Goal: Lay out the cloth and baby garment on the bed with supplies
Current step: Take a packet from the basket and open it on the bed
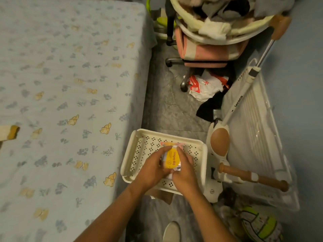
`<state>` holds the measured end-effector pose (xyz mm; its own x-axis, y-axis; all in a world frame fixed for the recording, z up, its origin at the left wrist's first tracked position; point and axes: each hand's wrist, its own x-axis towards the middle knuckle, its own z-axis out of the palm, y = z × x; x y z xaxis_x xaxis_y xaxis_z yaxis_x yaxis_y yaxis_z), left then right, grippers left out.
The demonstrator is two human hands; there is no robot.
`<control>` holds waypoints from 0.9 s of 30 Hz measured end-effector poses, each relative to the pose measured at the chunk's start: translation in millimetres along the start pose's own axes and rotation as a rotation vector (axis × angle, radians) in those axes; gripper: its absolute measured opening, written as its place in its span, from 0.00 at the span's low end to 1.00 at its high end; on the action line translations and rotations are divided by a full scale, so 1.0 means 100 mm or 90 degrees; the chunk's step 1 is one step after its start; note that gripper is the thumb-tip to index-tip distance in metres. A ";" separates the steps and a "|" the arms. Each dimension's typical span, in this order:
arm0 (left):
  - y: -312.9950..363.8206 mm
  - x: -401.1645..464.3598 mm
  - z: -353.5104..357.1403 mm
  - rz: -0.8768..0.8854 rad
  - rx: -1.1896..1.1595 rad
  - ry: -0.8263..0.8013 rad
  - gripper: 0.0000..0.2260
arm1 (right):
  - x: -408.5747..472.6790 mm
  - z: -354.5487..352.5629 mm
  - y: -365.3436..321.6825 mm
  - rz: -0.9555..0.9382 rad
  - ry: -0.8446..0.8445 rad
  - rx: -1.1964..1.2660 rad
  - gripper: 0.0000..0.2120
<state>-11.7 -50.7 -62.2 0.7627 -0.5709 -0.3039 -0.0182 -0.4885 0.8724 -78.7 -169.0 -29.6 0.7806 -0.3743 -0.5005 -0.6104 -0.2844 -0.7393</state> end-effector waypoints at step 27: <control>-1.41 -4.38 -4.37 -0.069 -0.081 0.346 0.08 | -2.76 4.28 -2.82 -0.276 -0.196 -0.014 0.33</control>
<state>-60.3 556.7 115.2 0.9796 -0.0842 -0.1823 0.1305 -0.4228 0.8968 -64.6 392.3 124.9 0.9633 0.0578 -0.2620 -0.2223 -0.3750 -0.9000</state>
